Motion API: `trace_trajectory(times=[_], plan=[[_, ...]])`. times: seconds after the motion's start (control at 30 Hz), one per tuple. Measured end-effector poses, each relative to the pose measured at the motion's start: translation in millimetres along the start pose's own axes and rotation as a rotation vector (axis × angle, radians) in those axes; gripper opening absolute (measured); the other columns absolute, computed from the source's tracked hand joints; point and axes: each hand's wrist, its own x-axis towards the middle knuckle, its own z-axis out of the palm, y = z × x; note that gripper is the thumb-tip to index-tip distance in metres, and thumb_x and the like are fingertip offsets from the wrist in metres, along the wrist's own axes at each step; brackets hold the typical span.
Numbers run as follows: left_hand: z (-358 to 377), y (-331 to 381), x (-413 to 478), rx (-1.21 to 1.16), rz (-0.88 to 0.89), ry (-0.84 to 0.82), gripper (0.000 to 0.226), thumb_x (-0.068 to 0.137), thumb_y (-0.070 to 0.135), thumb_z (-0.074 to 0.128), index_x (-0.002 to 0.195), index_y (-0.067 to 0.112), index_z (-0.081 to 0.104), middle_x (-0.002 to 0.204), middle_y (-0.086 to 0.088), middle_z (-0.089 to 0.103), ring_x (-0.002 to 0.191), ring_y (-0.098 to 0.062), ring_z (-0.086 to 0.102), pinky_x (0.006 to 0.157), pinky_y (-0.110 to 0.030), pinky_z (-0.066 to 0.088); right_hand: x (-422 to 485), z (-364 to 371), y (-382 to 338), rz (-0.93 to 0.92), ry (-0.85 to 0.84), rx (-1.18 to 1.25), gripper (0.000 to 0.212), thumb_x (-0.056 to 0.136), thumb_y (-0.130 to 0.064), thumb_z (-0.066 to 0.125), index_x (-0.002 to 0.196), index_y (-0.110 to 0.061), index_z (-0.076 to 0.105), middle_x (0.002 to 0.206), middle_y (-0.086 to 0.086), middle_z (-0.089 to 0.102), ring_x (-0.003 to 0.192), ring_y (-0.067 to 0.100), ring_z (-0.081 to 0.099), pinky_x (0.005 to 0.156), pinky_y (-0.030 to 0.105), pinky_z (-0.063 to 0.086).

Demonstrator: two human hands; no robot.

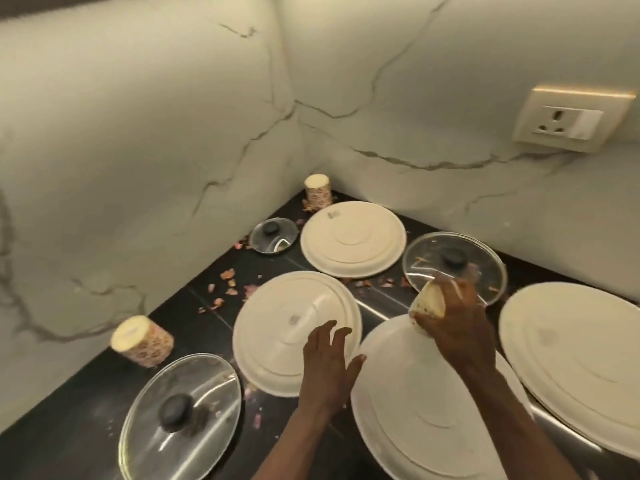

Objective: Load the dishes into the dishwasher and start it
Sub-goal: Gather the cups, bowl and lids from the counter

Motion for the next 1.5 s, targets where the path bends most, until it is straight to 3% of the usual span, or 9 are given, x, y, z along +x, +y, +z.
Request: trace_trajectory(times=[0.1,0.27,0.43,0.6,0.73,0.93,1.03,1.23,1.5], plan=[[-16.8,-24.6,25.9,0.035,-0.015,0.038,0.053,0.095,0.052,0.054,0.143,0.032,0.042,0.157,0.001,0.028,0.146,-0.023,0.019,0.120,-0.041,0.020,2.9,30.5,-43.4,-0.090,-0.065,-0.010,0.089,0.072,-0.042,0.087,0.148,-0.040,0.039,0.146,0.005,0.038,0.122,0.033,0.053,0.085,0.045,0.054],[-40.4,-58.6,98.3,0.080,0.005,0.101,0.053,0.092,0.051,0.061,0.137,0.026,0.049,0.150,-0.002,0.039,0.140,-0.027,0.031,0.113,-0.046,0.032,24.0,60.4,-87.5,-0.181,-0.145,-0.068,0.095,0.073,-0.050,0.085,0.151,-0.042,0.032,0.148,0.000,0.037,0.127,0.031,0.052,0.084,0.046,0.058],[-59.3,-72.2,208.9,0.112,0.018,0.082,0.054,0.092,0.049,0.062,0.138,0.024,0.049,0.149,-0.004,0.040,0.139,-0.026,0.030,0.114,-0.044,0.029,56.9,76.8,-113.6,-0.222,-0.178,-0.130,0.093,0.074,-0.050,0.083,0.151,-0.039,0.033,0.148,0.001,0.037,0.122,0.030,0.055,0.087,0.042,0.057],[-64.5,-89.2,337.0,0.201,0.047,0.087,0.057,0.092,0.046,0.062,0.137,0.015,0.049,0.145,-0.013,0.042,0.133,-0.033,0.036,0.107,-0.050,0.037,87.2,92.3,-135.1,-0.187,-0.230,-0.107,0.089,0.082,-0.054,0.075,0.153,-0.046,0.021,0.152,-0.009,0.023,0.132,0.023,0.043,0.095,0.041,0.051],[-67.5,-87.9,416.2,0.261,0.016,0.111,0.064,0.091,0.042,0.062,0.143,0.010,0.041,0.146,-0.017,0.040,0.129,-0.036,0.040,0.102,-0.047,0.038,104.6,105.2,-143.2,-0.197,-0.269,-0.124,0.090,0.083,-0.056,0.072,0.153,-0.047,0.016,0.154,-0.009,0.020,0.133,0.020,0.041,0.094,0.035,0.052],[-61.8,-86.4,491.0,0.244,-0.039,0.054,0.074,0.092,0.040,0.064,0.153,0.021,0.027,0.157,-0.016,0.024,0.135,-0.040,0.032,0.106,-0.049,0.035,119.4,120.6,-142.9,-0.201,-0.286,-0.072,0.089,0.086,-0.051,0.072,0.154,-0.047,0.014,0.158,-0.006,0.017,0.139,0.022,0.036,0.107,0.041,0.047],[-47.9,-80.2,500.3,0.217,-0.074,-0.028,0.073,0.091,0.036,0.066,0.153,0.026,0.029,0.151,-0.016,0.029,0.128,-0.041,0.040,0.098,-0.048,0.043,118.8,124.5,-138.2,-0.228,-0.251,-0.087,0.088,0.087,-0.051,0.071,0.154,-0.047,0.015,0.158,-0.005,0.018,0.137,0.022,0.038,0.104,0.039,0.048],[-62.1,-63.2,482.3,0.202,-0.093,0.038,0.070,0.085,0.020,0.074,0.144,0.025,0.038,0.140,-0.015,0.035,0.121,-0.039,0.044,0.086,-0.046,0.048,120.1,115.7,-137.2,-0.220,-0.201,-0.093,0.088,0.086,-0.047,0.073,0.155,-0.042,0.019,0.158,-0.002,0.022,0.137,0.025,0.040,0.102,0.042,0.051],[-111.9,-44.0,327.6,0.061,-0.039,0.172,0.079,0.071,0.036,0.086,0.140,0.035,0.047,0.134,-0.005,0.043,0.119,-0.032,0.045,0.092,-0.047,0.050,95.1,83.2,-134.0,-0.177,-0.118,-0.121,0.089,0.079,-0.044,0.080,0.153,-0.036,0.030,0.149,0.005,0.034,0.124,0.032,0.050,0.088,0.047,0.055]])
